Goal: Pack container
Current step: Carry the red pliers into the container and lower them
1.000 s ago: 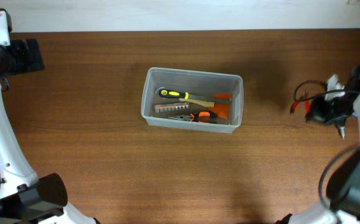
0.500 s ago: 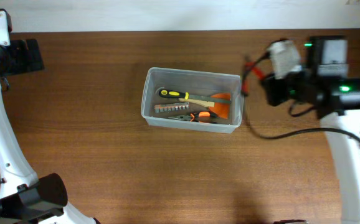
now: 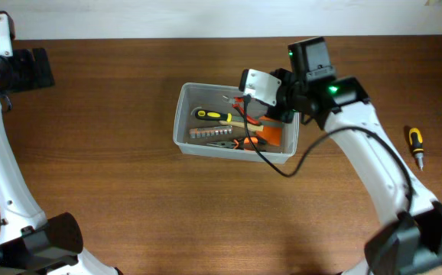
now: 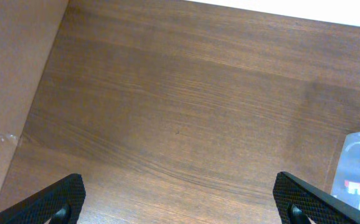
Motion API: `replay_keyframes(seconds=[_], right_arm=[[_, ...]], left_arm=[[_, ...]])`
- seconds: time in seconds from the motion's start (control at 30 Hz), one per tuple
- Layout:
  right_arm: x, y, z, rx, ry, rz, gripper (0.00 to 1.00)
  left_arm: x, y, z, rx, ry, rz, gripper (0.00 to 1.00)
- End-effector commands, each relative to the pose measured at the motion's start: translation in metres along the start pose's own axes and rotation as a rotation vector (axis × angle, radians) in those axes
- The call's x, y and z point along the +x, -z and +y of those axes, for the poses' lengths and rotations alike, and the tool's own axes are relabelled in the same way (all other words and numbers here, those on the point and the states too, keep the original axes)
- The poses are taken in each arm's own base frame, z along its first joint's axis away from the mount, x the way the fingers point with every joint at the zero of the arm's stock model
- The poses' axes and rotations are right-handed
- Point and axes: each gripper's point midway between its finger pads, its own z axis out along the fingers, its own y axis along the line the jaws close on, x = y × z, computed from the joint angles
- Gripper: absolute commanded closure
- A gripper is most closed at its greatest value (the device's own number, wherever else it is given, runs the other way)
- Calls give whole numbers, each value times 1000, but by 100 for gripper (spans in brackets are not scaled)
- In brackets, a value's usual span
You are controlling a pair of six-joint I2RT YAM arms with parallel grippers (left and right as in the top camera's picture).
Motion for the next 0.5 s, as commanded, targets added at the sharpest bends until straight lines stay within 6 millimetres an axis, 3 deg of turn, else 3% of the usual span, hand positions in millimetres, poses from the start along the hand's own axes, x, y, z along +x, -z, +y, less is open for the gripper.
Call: replay_keyframes(seconds=[0.0, 0.23, 0.47], right_arm=[[3, -29, -2, -19, 53, -10, 96], [-9, -73, 14, -127, 47, -147, 96], [-19, -107, 48, -226, 70, -155, 96]], left_arm=[[0, 3, 1, 2, 11, -2, 1], [0, 3, 1, 2, 11, -2, 1], [0, 3, 1, 2, 11, -2, 1]])
